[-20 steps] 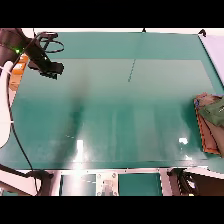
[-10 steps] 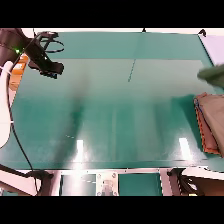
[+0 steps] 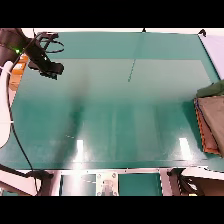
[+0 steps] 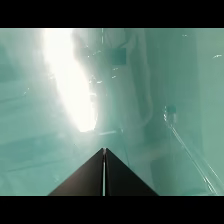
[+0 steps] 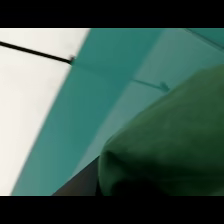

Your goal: Fold the shirts.

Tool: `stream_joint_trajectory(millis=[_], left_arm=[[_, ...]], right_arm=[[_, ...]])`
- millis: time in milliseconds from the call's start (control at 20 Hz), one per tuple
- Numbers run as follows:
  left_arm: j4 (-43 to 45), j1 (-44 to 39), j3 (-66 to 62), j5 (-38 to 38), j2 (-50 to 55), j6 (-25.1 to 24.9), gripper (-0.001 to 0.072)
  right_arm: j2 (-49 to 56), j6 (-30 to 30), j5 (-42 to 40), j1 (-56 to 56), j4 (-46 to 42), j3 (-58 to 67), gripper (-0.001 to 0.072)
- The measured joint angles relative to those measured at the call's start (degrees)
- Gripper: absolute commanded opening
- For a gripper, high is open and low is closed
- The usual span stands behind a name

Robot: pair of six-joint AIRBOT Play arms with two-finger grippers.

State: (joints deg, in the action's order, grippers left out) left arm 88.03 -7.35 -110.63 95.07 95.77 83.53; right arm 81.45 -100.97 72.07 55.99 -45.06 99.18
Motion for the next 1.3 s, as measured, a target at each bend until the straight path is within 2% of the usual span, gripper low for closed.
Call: stream_joint_trajectory(millis=[300,650,700,750,800,850,1000,1100,1150,1250,1300], left_arm=[[0.0,0.0,0.0,0.4,0.0,0.0,0.0031],[0.0,0.0,0.0,0.5,0.0,-0.9,0.0031],[0.0,0.0,0.0,0.5,0.0,-0.9,0.0030],[0.0,0.0,0.0,0.5,0.0,-1.0,0.0031],[0.0,0.0,0.0,0.5,0.0,-1.0,0.0030],[0.0,0.0,0.0,0.4,0.0,-1.1,0.0030],[0.0,0.0,0.0,0.1,0.0,-1.1,0.0030],[0.0,0.0,0.0,0.1,0.0,-1.1,0.0030],[0.0,0.0,0.0,0.1,0.0,-1.0,0.0030],[0.0,0.0,0.0,0.2,-0.2,-0.5,0.0030],[-0.1,0.0,0.0,0.5,-0.5,0.1,0.0030]], right_arm=[[-6.9,-7.4,9.6,2.8,-17.2,-7.1,0.0024],[-13.4,-9.3,12.3,6.1,-34.6,-23.8,0.0026],[-13.7,-9.3,12.3,6.3,-36.5,-26.2,0.0083],[-13.8,-9.3,12.2,6.5,-38.2,-28.8,0.0325],[-13.9,-9.3,12.2,6.6,-39.8,-31.0,0.0615],[-13.9,-9.3,11.9,6.7,-41.2,-33.1,0.0636],[-13.9,-8.1,12.0,6.8,-42.9,-35.8,0.0633],[-13.9,-7.5,14.8,6.5,-43.6,-34.7,0.0605],[-13.9,-7.2,16.6,5.9,-43.6,-33.4,0.0548],[-13.9,-6.9,20.8,3.9,-43.5,-30.1,0.0023],[-14.1,-6.9,22.3,2.4,-42.6,-28.5,0.0026]])
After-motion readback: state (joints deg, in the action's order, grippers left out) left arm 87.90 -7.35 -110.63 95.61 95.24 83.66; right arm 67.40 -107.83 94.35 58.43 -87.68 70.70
